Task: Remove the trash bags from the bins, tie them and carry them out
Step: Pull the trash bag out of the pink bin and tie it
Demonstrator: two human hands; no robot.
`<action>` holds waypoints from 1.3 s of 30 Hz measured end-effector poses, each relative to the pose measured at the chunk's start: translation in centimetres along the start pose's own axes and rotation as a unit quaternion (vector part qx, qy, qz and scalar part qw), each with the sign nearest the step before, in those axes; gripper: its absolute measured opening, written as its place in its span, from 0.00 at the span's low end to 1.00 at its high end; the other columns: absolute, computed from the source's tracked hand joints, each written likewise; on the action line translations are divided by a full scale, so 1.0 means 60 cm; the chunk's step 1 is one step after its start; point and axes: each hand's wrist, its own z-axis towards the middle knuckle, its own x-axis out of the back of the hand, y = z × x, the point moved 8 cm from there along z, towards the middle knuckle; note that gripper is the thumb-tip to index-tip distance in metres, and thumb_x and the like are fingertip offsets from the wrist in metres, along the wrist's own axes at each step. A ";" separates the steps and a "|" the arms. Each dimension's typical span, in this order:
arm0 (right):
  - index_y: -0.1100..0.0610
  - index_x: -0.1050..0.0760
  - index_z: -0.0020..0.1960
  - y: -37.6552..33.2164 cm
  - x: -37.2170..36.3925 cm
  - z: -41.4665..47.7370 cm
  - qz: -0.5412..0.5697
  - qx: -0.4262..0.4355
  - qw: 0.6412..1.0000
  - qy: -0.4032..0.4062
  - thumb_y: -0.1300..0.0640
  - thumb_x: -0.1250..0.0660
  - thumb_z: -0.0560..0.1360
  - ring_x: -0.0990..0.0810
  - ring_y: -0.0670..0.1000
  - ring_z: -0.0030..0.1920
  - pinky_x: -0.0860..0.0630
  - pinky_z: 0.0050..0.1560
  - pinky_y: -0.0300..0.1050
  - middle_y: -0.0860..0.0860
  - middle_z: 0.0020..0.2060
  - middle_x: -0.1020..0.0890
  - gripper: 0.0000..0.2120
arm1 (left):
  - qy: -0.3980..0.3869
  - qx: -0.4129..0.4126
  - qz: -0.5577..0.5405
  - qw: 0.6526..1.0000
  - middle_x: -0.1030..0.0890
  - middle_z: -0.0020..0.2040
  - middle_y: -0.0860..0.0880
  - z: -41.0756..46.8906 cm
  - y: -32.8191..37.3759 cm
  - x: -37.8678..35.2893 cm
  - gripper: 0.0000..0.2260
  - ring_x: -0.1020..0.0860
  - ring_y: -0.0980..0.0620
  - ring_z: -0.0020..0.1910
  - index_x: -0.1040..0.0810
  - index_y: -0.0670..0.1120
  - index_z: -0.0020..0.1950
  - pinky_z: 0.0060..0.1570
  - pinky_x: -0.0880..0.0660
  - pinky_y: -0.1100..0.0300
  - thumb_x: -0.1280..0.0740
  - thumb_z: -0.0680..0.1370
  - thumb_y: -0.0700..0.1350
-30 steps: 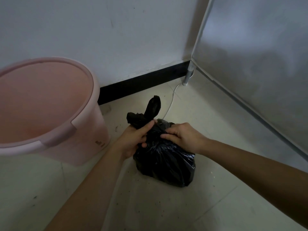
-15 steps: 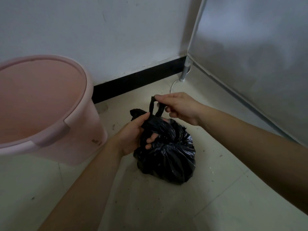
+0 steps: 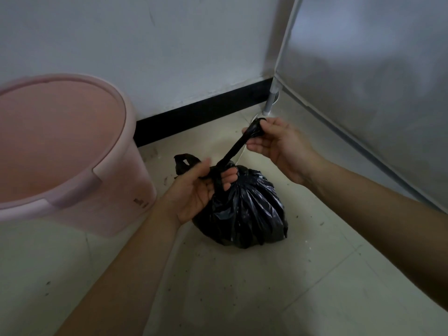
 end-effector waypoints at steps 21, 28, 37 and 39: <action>0.47 0.27 0.65 0.080 0.067 -0.003 -0.471 -0.089 0.874 -0.084 0.62 0.29 0.75 0.24 0.51 0.63 0.25 0.59 0.45 0.49 0.62 0.25 0.22 | 0.038 -0.089 0.192 0.977 0.17 0.44 0.43 -0.005 0.015 0.008 0.21 0.16 0.45 0.50 0.40 0.47 0.35 0.53 0.20 0.53 0.30 0.68 0.28; 0.44 0.24 0.55 0.110 -0.027 -0.017 -0.497 -0.038 0.820 -0.283 0.63 0.28 0.73 0.19 0.40 0.47 0.23 0.49 0.39 0.43 0.47 0.18 0.17 | 0.025 -0.095 0.347 0.933 0.17 0.48 0.41 -0.003 0.035 -0.017 0.23 0.18 0.43 0.51 0.37 0.47 0.35 0.59 0.22 0.47 0.24 0.67 0.29; 0.53 0.25 0.42 0.124 -0.038 -0.019 -0.481 0.018 0.849 -0.218 0.52 0.23 0.71 0.21 0.50 0.38 0.25 0.43 0.45 0.52 0.37 0.20 0.11 | 0.358 -0.246 0.425 0.794 0.18 0.33 0.45 -0.030 0.072 0.027 0.09 0.24 0.57 0.30 0.23 0.40 0.30 0.38 0.26 0.61 0.28 0.69 0.33; 0.56 0.25 0.41 0.122 -0.043 -0.021 -0.439 0.011 0.868 -0.231 0.55 0.21 0.70 0.20 0.56 0.38 0.22 0.44 0.48 0.57 0.38 0.19 0.12 | 0.378 -0.250 0.413 0.790 0.22 0.31 0.40 -0.033 0.064 0.035 0.11 0.28 0.56 0.28 0.27 0.34 0.31 0.33 0.30 0.60 0.28 0.71 0.33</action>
